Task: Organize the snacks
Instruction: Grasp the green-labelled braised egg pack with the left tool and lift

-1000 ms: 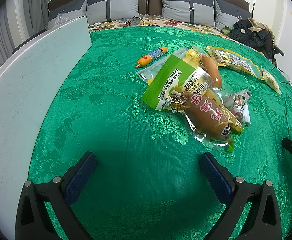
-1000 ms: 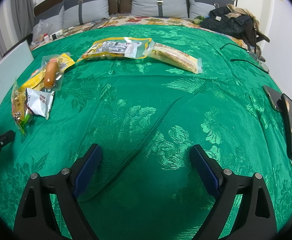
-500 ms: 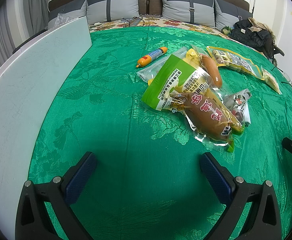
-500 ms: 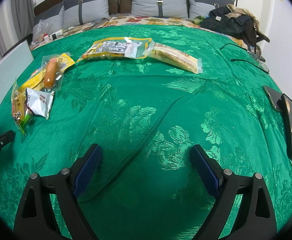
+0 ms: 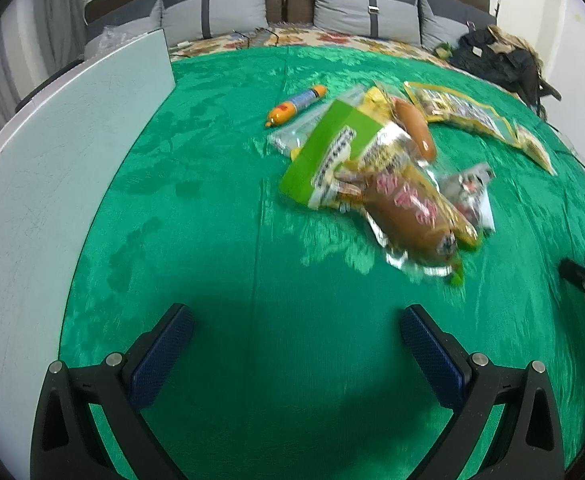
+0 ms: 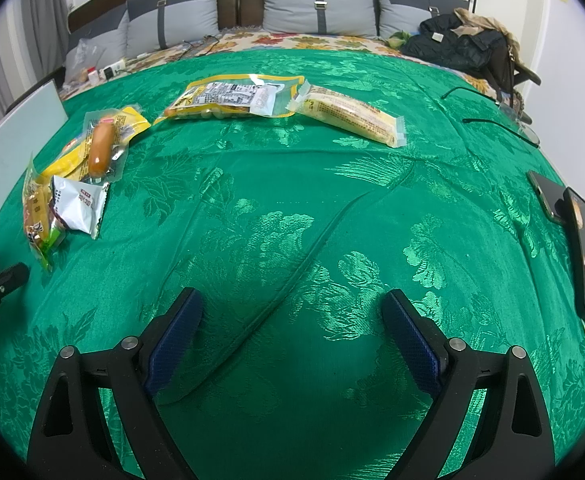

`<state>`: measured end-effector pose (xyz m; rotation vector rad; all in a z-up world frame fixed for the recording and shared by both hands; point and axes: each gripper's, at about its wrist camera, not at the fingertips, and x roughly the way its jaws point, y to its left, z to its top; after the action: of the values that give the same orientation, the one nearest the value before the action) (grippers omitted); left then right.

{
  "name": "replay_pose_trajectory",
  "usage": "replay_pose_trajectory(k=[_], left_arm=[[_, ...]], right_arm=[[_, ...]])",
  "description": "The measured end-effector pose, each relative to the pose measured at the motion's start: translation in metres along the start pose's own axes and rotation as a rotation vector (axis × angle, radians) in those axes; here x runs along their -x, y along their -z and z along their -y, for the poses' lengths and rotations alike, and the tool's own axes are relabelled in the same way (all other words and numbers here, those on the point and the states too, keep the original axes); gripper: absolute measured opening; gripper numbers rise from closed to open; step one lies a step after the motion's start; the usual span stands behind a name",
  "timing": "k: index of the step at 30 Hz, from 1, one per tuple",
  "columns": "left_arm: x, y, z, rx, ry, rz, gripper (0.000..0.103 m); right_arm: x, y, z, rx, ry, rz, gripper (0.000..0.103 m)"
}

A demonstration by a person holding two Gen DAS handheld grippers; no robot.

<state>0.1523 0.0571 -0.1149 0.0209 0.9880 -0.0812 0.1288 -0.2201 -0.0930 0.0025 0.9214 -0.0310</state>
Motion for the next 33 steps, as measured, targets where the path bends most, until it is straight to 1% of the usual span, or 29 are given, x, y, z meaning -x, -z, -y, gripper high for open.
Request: replay_pose_trajectory(k=[3, 5, 7, 10, 12, 13, 14, 15, 16, 18, 20, 23, 29, 31, 32, 33], left_arm=[[0.011, 0.004, -0.004, 0.028, 0.062, -0.017, 0.102], [0.022, -0.002, -0.002, 0.06, 0.102, 0.007, 0.102], [0.027, -0.017, 0.003, 0.102, 0.121, 0.032, 0.102], [0.021, -0.054, 0.011, 0.202, 0.149, 0.053, 0.102], [0.008, -0.07, 0.018, 0.226, 0.116, 0.036, 0.102], [-0.002, -0.076, 0.021, 0.23, 0.084, 0.02, 0.102], [-0.012, -0.077, 0.023, 0.234, 0.044, 0.001, 0.102], [-0.019, -0.075, 0.024, 0.237, 0.023, -0.018, 0.102], [-0.024, -0.073, 0.024, 0.239, 0.022, -0.035, 0.101], [-0.031, -0.064, 0.022, 0.226, 0.021, -0.066, 0.1], [-0.028, -0.056, 0.021, 0.176, -0.007, -0.054, 0.1], [-0.025, -0.047, 0.019, 0.132, -0.014, -0.067, 0.1], [-0.028, -0.047, 0.019, 0.066, -0.027, -0.093, 0.1], [-0.03, -0.049, 0.021, 0.032, -0.034, -0.096, 0.096], [-0.028, -0.049, 0.021, 0.023, -0.024, -0.087, 0.088], [-0.026, -0.05, 0.022, 0.013, -0.022, -0.081, 0.075]], right_arm=[[0.0, 0.0, 0.0, 0.0, 0.0, 0.0, 0.094], [0.0, 0.0, 0.0, 0.0, 0.001, 0.0, 0.094], [0.0, 0.0, 0.0, 0.0, 0.001, 0.0, 0.094], [0.0, 0.0, 0.0, 0.0, 0.001, 0.0, 0.094], [0.0, 0.0, 0.0, 0.0, 0.001, 0.0, 0.094], [0.0, 0.0, 0.0, 0.0, 0.001, 0.0, 0.094], [0.0, 0.0, 0.0, 0.0, 0.001, 0.0, 0.094], [0.0, 0.0, 0.0, 0.0, 0.001, 0.0, 0.094], [0.0, 0.0, 0.0, 0.0, 0.001, 0.0, 0.094], [0.0, 0.0, 0.0, 0.0, 0.001, 0.0, 0.094], [0.0, 0.0, 0.0, 0.0, 0.002, 0.0, 0.094], [0.0, 0.0, 0.0, 0.0, 0.002, 0.0, 0.094], [0.0, 0.0, 0.0, 0.001, 0.002, 0.0, 0.094], [-0.001, 0.0, 0.0, 0.0, 0.002, 0.0, 0.094], [0.0, 0.0, 0.0, 0.0, 0.002, 0.0, 0.094], [0.0, 0.0, 0.0, 0.001, 0.002, 0.0, 0.094]])
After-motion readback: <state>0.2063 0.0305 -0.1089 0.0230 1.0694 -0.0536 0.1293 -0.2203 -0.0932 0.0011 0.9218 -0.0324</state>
